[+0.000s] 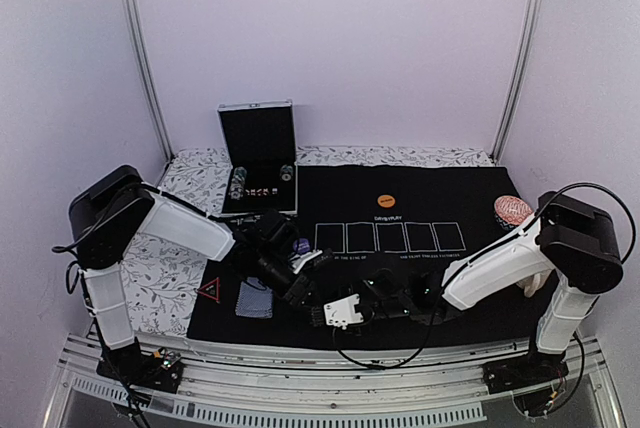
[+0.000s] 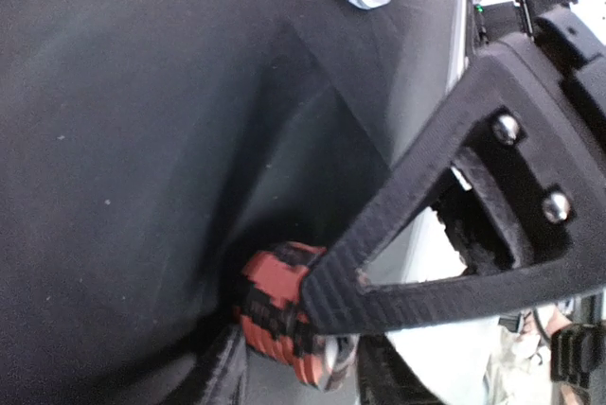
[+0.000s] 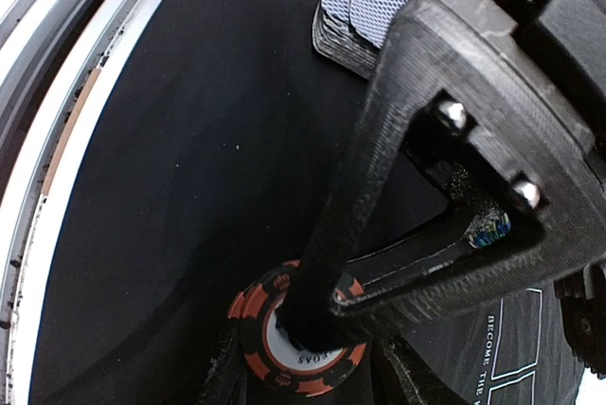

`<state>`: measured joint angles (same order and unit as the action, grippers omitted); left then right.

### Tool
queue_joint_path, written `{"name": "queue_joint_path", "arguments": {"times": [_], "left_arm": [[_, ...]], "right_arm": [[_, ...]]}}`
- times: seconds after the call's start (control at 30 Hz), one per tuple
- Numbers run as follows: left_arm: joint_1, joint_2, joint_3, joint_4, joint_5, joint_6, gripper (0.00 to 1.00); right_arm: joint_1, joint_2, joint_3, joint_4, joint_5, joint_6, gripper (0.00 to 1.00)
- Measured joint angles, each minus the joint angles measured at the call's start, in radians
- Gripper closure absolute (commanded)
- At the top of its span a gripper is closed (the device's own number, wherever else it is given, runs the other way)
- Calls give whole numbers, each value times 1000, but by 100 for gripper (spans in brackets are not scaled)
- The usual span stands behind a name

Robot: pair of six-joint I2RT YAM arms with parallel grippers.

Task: Distribute texas hold em gaming equipment
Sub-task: Place the poker chips pile on the poker table mat.

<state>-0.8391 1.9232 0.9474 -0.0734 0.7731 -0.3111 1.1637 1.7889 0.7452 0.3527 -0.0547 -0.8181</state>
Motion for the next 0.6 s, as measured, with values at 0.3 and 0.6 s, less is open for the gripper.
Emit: {"name": "queue_joint_path", "arguments": {"times": [0.3, 0.6], "left_arm": [[2, 0, 19, -25, -5, 11, 47], [2, -22, 29, -48, -34, 34, 35]], "right_arm": [[0, 0, 24, -48, 16, 24, 29], [-2, -60, 35, -105, -3, 88, 1]]}}
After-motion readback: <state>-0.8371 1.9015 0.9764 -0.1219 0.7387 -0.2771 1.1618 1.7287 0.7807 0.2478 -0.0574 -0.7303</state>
